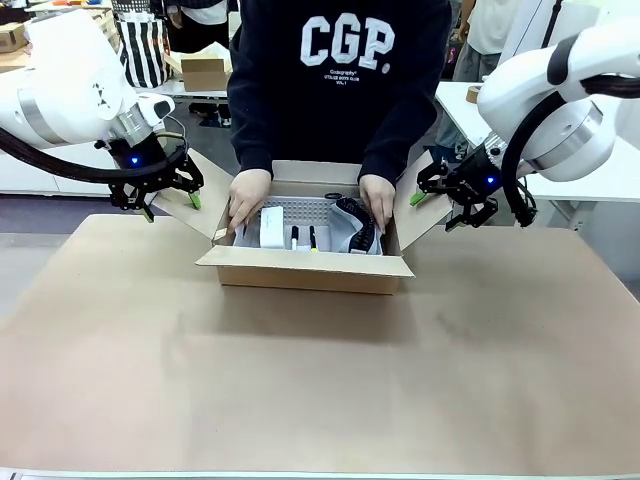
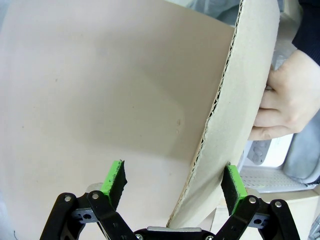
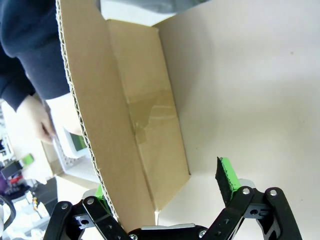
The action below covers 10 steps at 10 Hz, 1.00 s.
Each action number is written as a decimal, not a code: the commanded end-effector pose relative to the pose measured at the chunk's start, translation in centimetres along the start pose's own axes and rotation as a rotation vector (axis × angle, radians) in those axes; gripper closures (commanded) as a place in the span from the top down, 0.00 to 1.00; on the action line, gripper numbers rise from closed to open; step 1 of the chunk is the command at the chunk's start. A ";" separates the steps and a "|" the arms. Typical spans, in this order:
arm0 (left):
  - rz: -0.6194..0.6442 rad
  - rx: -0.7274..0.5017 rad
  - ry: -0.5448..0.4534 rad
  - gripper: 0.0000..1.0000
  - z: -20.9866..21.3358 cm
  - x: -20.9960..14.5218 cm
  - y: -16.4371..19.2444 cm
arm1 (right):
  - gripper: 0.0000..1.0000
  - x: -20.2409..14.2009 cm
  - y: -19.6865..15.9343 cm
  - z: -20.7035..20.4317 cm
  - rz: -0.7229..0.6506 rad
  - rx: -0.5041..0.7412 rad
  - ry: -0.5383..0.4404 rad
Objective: Pack the gift set into the box.
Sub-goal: Lift both hands away from the flaps of the Package Box.
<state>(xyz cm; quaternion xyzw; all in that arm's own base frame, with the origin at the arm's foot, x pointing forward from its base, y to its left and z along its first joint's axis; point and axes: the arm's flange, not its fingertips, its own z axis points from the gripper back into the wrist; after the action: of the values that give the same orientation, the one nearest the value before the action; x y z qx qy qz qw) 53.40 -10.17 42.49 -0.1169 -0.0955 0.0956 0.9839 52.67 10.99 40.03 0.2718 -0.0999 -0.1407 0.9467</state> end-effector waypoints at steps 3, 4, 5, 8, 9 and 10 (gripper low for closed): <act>0.012 0.013 0.000 1.00 0.2 0.0 -0.1 | 1.00 0.2 0.3 -0.1 -0.013 -0.016 -0.001; 0.012 0.013 0.000 1.00 0.2 0.0 -0.1 | 1.00 0.2 0.3 -0.1 -0.013 -0.016 -0.001; 0.012 0.013 0.000 1.00 0.2 0.0 -0.1 | 1.00 0.2 0.3 -0.1 -0.013 -0.016 -0.001; 0.012 0.013 0.000 1.00 0.2 0.0 -0.1 | 1.00 0.2 0.3 -0.1 -0.013 -0.016 -0.001; 0.012 0.013 0.000 1.00 0.2 0.0 -0.1 | 1.00 0.2 0.3 -0.1 -0.013 -0.016 -0.001; 0.012 0.013 0.000 1.00 0.2 0.0 -0.1 | 1.00 0.2 0.3 -0.1 -0.013 -0.016 -0.001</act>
<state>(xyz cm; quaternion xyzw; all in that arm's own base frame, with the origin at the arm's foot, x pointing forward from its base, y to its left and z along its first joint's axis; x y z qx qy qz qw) 53.40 -10.17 42.49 -0.1169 -0.0955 0.0956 0.9839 52.68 10.99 40.03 0.2718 -0.0999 -0.1408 0.9467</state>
